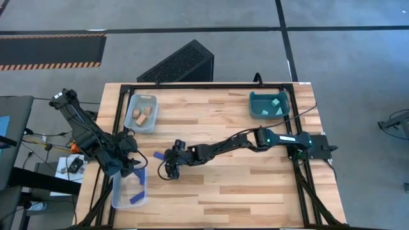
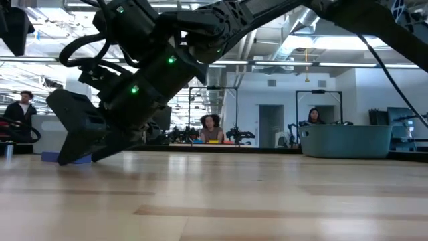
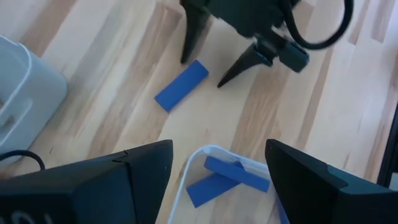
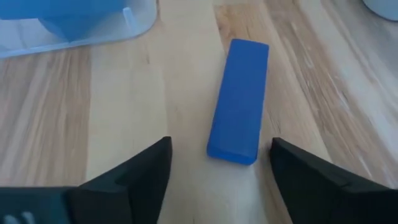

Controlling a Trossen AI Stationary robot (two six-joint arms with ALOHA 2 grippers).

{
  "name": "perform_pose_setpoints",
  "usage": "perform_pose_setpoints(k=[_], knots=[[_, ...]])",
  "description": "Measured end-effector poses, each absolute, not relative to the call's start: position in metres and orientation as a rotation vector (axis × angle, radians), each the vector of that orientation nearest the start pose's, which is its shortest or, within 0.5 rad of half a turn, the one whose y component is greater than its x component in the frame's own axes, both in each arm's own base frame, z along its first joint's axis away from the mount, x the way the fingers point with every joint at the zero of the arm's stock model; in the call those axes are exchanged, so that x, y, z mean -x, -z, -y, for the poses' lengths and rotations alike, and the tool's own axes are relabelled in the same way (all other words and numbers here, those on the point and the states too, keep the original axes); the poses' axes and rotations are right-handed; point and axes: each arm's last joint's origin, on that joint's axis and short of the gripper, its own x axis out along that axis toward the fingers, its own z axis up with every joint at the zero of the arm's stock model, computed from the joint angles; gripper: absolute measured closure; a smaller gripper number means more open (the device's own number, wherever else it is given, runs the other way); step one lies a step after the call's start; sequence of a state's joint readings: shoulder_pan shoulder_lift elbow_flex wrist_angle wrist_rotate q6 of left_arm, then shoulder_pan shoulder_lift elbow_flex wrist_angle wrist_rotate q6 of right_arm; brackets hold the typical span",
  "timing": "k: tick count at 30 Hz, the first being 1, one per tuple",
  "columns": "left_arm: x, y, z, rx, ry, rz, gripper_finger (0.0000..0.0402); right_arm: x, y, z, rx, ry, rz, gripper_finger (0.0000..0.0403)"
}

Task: Sort & place blocks by color
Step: Put the blue block into the transparent bin

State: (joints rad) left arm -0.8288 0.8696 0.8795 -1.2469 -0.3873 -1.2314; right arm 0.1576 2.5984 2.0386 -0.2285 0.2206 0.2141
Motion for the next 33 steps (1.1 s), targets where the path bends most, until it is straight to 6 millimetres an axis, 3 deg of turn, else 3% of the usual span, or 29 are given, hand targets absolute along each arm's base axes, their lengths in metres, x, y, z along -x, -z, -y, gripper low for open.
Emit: perform_pose_setpoints(k=[7,16,19,24,29,33], knots=[[-0.094,-0.279,0.084,0.387,-0.309,-0.977,0.0159,-0.546,-0.094,-0.078,-0.060,0.135,-0.797,0.0195],[-0.095,-0.280,0.083,0.386,-0.324,-0.946,0.0159,-0.543,-0.120,-0.070,-0.122,0.152,-0.924,0.0386],[-0.095,-0.280,0.083,0.406,-0.337,-0.938,0.0159,-0.535,-0.135,-0.069,-0.102,0.151,-0.968,0.0388],[-0.096,-0.280,0.083,0.423,-0.353,-0.913,0.0159,-0.513,-0.177,-0.066,-0.019,0.158,-0.983,0.0395],[-0.099,-0.283,0.086,0.465,-0.348,-0.852,0.0159,-0.471,-0.168,-0.059,-0.069,0.182,-0.965,0.0393],[-0.104,-0.284,0.090,0.465,-0.330,-0.803,0.0159,-0.428,-0.177,-0.054,-0.190,0.189,-0.828,0.0399]])
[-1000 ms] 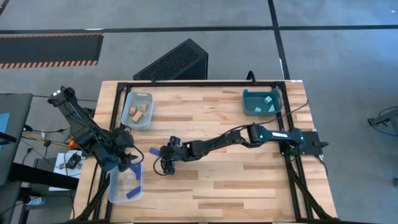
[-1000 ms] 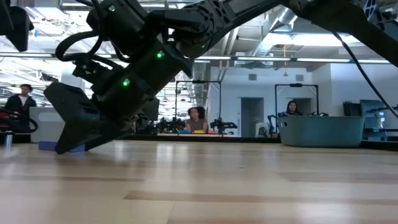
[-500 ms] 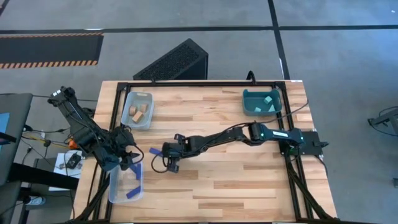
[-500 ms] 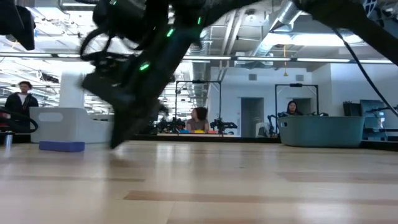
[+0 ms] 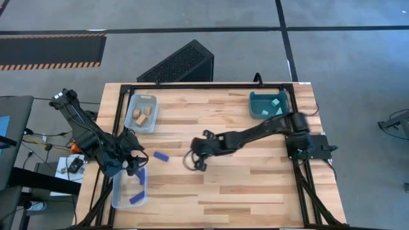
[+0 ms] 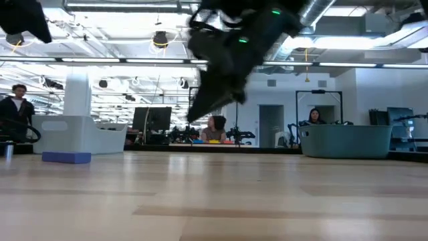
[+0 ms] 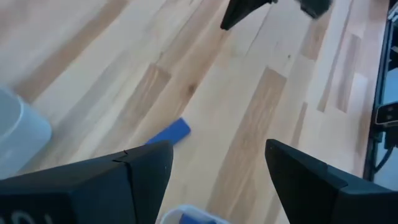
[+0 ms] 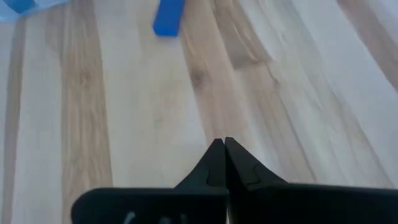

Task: Sort & place blocks by color
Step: Put the blue block into the transparent bin

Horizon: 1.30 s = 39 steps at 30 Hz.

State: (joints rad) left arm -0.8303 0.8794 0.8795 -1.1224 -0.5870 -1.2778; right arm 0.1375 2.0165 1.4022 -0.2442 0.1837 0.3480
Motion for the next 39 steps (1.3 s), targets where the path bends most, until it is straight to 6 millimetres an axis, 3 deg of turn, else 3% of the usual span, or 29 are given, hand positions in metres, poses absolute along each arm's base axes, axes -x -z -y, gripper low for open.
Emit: perform_pose_setpoints(k=[5,9,18,26,32,39], knots=[[-0.111,-0.285,0.093,0.351,-0.322,-0.733,0.0159,-0.395,-0.178,-0.049,-0.248,0.182,-0.727,0.0393],[-0.119,-0.287,0.090,0.303,-0.322,-0.694,0.0159,-0.397,-0.181,-0.050,-0.259,0.177,-0.681,0.0383],[-0.142,-0.295,0.079,0.213,-0.227,-0.682,0.0159,-0.439,-0.180,-0.055,-0.278,0.155,-0.557,0.0333],[-0.152,-0.296,0.065,0.155,-0.172,-0.720,0.0159,-0.480,-0.177,-0.061,-0.236,0.131,-0.518,0.0226],[-0.145,-0.303,0.053,0.087,-0.151,-0.693,0.0159,-0.505,-0.173,-0.065,-0.148,0.103,-0.510,0.0141],[-0.116,-0.315,0.032,0.077,-0.171,-0.634,0.0159,-0.540,-0.137,-0.073,0.013,0.058,-0.540,0.0103]])
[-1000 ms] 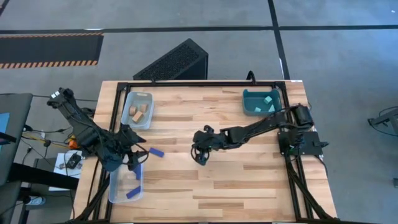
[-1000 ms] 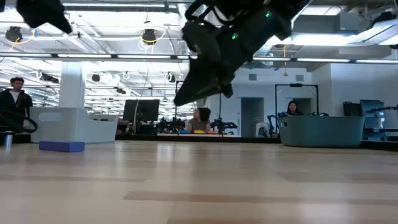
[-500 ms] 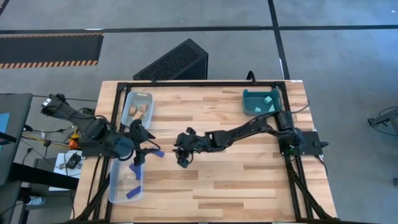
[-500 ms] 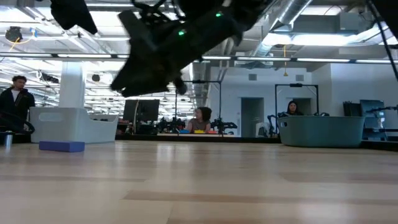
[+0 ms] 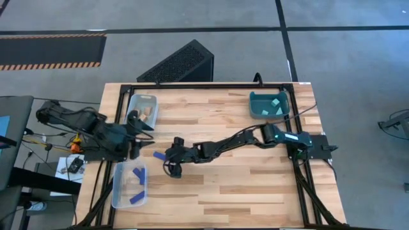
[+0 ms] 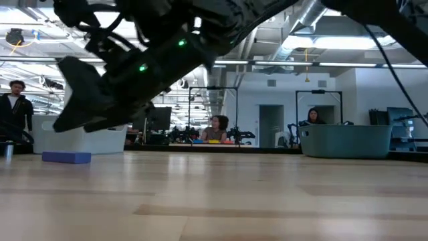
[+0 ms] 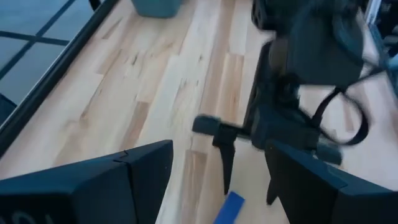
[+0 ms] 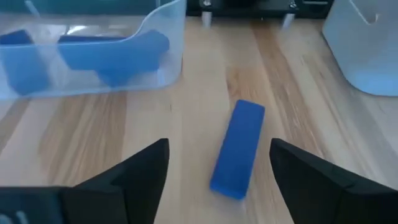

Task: Sort & place blocks by color
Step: Put the blue block into the transparent bin

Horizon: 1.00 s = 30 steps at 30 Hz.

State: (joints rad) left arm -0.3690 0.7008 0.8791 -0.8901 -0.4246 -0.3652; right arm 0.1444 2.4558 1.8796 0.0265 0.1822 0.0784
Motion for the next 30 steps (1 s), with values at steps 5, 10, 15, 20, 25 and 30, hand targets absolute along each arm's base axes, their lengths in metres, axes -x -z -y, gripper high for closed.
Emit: perform_pose_setpoints(k=[5,10,15,20,25,30], knots=[[-0.093,-0.315,0.024,0.104,-0.167,-0.652,0.0159,-0.557,-0.128,-0.070,-0.018,0.069,-0.529,0.0099],[-0.077,-0.313,0.018,0.099,-0.162,-0.674,0.0159,-0.561,-0.112,-0.066,-0.079,0.053,-0.574,0.0099],[-0.071,-0.312,0.015,0.063,-0.155,-0.683,0.0159,-0.557,-0.104,-0.062,-0.144,0.089,-0.653,0.0109],[-0.071,-0.312,0.015,0.030,-0.147,-0.684,0.0159,-0.554,-0.101,-0.054,-0.131,0.110,-0.715,0.0166],[-0.071,-0.313,0.015,0.060,-0.165,-0.679,0.0159,-0.553,-0.105,-0.049,-0.167,0.124,-0.726,0.0299],[-0.071,-0.313,0.013,0.171,-0.287,-0.633,0.0159,-0.550,-0.121,-0.036,-0.228,0.141,-0.744,0.0325]])
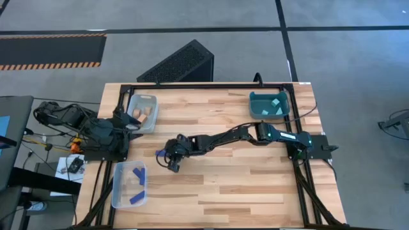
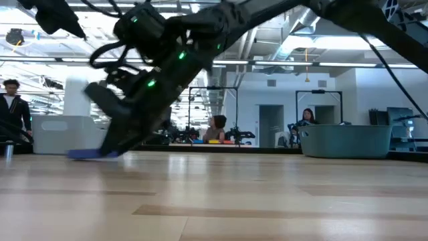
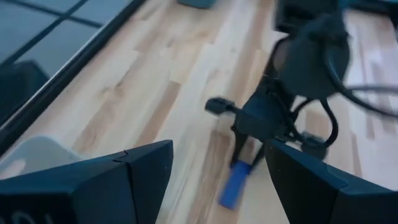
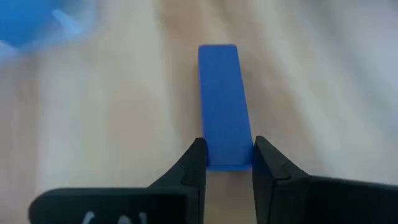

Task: Sort & place blocks by color
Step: Put the blue block into the transparent bin

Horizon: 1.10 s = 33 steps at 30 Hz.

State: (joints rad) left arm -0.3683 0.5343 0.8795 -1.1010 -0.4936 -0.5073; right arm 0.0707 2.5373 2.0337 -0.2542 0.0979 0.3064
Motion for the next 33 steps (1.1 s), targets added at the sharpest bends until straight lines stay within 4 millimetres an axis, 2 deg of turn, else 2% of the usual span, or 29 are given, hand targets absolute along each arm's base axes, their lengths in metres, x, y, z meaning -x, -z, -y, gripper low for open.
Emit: perform_pose_setpoints(k=[2,6,11,16,24,29,33], knots=[[-0.071,-0.314,0.012,0.232,-0.340,-0.610,0.0159,-0.544,-0.134,-0.032,-0.175,0.155,-0.779,0.0325],[-0.073,-0.314,0.011,0.390,-0.435,-0.558,0.0159,-0.532,-0.177,-0.026,-0.018,0.161,-0.798,0.0325],[-0.075,-0.314,0.010,0.587,-0.560,-0.476,0.0159,-0.512,-0.220,-0.017,0.135,0.111,-0.850,0.0325],[-0.081,-0.313,0.011,0.710,-0.655,-0.412,0.0159,-0.492,-0.271,0.000,0.209,0.111,-0.786,0.0325],[-0.106,-0.310,0.022,0.821,-0.654,-0.438,0.0159,-0.450,-0.286,0.028,0.189,0.128,-0.718,0.0325],[-0.132,-0.310,0.033,0.827,-0.583,-0.441,0.0159,-0.422,-0.294,0.018,0.189,0.107,-0.614,0.0325],[-0.149,-0.310,0.037,0.852,-0.550,-0.419,0.0159,-0.405,-0.309,0.006,0.207,0.083,-0.537,0.0325]])
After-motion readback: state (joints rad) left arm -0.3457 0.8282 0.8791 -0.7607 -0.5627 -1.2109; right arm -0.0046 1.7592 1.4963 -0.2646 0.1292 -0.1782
